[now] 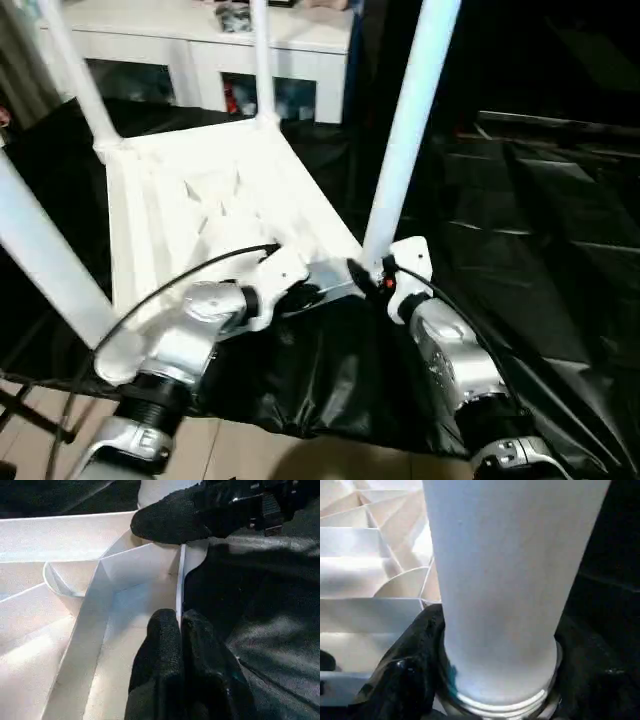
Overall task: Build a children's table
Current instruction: Rotate leg to tighten
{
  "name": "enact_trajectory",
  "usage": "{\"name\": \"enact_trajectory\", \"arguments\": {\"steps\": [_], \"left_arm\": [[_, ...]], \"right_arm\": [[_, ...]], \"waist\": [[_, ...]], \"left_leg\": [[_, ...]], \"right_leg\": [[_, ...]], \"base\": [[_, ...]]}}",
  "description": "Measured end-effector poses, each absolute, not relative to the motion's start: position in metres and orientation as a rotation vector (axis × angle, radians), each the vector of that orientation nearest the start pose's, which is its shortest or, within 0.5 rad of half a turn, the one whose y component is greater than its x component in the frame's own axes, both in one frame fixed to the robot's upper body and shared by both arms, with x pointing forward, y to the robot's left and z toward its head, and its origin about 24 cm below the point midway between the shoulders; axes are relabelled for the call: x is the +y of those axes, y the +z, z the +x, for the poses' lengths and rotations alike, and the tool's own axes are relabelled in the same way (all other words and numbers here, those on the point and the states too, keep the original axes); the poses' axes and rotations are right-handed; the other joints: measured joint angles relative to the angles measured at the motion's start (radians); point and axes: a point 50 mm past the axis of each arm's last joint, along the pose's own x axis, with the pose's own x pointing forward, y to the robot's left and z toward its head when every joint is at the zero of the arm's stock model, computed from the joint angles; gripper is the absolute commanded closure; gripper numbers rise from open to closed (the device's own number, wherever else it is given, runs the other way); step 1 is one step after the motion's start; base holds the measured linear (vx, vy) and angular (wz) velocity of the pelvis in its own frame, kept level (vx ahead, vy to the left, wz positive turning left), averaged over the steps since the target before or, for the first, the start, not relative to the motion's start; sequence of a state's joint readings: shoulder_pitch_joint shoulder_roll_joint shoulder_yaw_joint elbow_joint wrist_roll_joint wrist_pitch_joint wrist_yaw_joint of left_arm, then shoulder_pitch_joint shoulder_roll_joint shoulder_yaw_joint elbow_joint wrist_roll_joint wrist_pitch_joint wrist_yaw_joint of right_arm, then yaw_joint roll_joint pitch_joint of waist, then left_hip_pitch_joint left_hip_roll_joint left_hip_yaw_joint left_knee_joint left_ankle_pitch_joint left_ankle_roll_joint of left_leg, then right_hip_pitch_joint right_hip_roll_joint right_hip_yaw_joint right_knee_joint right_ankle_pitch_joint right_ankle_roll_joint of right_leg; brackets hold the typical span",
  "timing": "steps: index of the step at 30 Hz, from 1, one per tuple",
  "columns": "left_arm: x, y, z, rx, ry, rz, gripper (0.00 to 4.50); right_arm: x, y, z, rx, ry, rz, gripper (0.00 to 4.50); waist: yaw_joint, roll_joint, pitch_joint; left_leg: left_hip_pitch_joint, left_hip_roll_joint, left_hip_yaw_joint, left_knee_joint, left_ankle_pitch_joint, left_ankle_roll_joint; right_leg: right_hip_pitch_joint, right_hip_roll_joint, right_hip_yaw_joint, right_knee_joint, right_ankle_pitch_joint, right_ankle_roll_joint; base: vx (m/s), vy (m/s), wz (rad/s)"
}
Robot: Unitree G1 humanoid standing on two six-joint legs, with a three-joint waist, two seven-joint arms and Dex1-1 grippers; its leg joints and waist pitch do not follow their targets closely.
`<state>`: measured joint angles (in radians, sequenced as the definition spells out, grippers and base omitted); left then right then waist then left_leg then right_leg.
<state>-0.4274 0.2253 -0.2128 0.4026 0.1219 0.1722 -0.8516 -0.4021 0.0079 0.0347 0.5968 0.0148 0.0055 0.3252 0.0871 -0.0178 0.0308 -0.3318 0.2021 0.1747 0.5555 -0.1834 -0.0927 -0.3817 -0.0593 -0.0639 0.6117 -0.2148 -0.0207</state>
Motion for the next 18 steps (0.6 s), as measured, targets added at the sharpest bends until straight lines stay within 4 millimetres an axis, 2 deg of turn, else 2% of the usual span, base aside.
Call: {"name": "enact_trajectory", "arguments": {"steps": [6, 11, 18], "left_arm": [[0.108, 0.036, 0.303, 0.338, -1.023, 0.370, 4.50], [0.120, 0.039, 0.300, 0.341, -1.100, 0.380, 4.50], [0.137, 0.041, 0.294, 0.363, -1.208, 0.375, 4.50]], "right_arm": [[-0.098, 0.013, 0.312, 0.213, 0.523, 0.000, 0.58], [-0.112, 0.018, 0.308, 0.233, 0.741, -0.077, 0.58], [-0.115, 0.021, 0.301, 0.250, 0.944, -0.113, 0.58]], "waist": [[0.000, 0.001, 0.000], [-0.002, -0.002, 0.002], [0.002, -0.007, 0.005]], "left_leg": [[-0.001, 0.000, 0.000, 0.000, 0.000, 0.000], [-0.001, 0.000, 0.000, -0.002, -0.001, 0.001], [-0.002, 0.001, 0.000, -0.003, -0.001, 0.001]], "right_leg": [[0.000, 0.000, 0.000, -0.001, -0.001, 0.002], [-0.001, 0.000, -0.001, -0.001, 0.000, -0.002], [-0.001, 0.001, -0.002, -0.001, -0.001, -0.004]], "base": [[0.000, 0.000, 0.00], [0.000, 0.000, 0.00], [0.000, 0.000, 0.00]]}}
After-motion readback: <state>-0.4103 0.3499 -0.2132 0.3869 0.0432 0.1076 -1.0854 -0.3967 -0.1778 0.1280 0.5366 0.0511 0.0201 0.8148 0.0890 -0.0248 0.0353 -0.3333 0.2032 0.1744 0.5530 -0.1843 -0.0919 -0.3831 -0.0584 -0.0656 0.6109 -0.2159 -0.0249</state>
